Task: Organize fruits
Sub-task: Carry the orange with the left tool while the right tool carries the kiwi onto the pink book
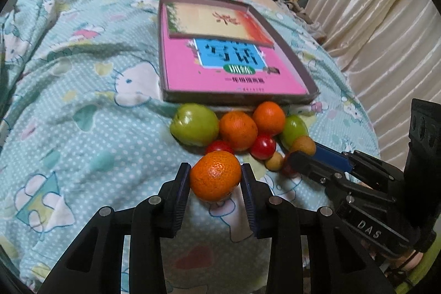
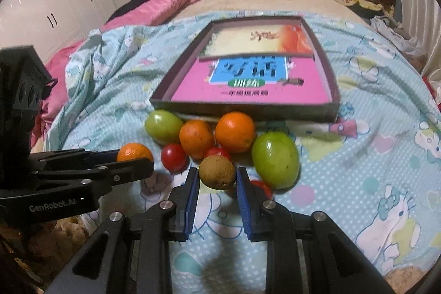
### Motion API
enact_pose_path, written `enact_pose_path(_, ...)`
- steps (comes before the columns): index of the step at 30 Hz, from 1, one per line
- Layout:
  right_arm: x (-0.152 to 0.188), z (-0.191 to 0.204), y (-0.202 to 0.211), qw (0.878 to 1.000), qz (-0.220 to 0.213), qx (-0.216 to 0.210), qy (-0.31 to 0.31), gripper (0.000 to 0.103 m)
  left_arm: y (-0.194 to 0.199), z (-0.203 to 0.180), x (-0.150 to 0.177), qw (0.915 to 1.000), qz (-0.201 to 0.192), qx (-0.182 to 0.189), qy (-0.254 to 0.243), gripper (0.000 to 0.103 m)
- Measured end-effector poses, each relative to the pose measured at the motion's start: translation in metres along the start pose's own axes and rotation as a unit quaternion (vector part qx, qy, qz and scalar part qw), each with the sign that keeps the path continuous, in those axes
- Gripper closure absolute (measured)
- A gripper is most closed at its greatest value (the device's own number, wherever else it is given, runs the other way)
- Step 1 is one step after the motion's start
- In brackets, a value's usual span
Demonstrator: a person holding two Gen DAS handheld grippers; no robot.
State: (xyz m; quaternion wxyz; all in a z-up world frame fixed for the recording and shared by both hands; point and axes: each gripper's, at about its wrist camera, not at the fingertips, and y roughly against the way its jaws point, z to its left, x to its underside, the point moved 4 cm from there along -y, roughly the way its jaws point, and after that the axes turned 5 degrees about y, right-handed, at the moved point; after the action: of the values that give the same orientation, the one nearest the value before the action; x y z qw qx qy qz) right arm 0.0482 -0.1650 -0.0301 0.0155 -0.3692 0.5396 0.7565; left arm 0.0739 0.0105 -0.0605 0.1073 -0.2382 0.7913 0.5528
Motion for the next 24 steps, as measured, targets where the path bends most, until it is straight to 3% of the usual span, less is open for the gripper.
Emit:
enact_pose_path(15,-0.039,-0.047,0.012,0.997,-0.065,0.026,-0.036,0.075,0.001,-0.004,-0.031,0.9992,-0.034,-0.018,0.012,0.066)
enact_pose_path(24,-0.054,-0.062,-0.007,0.997,-0.058,0.045,-0.030,0.075,-0.012,-0.010,-0.051,0.9984,-0.043,-0.031,0.018,0.066)
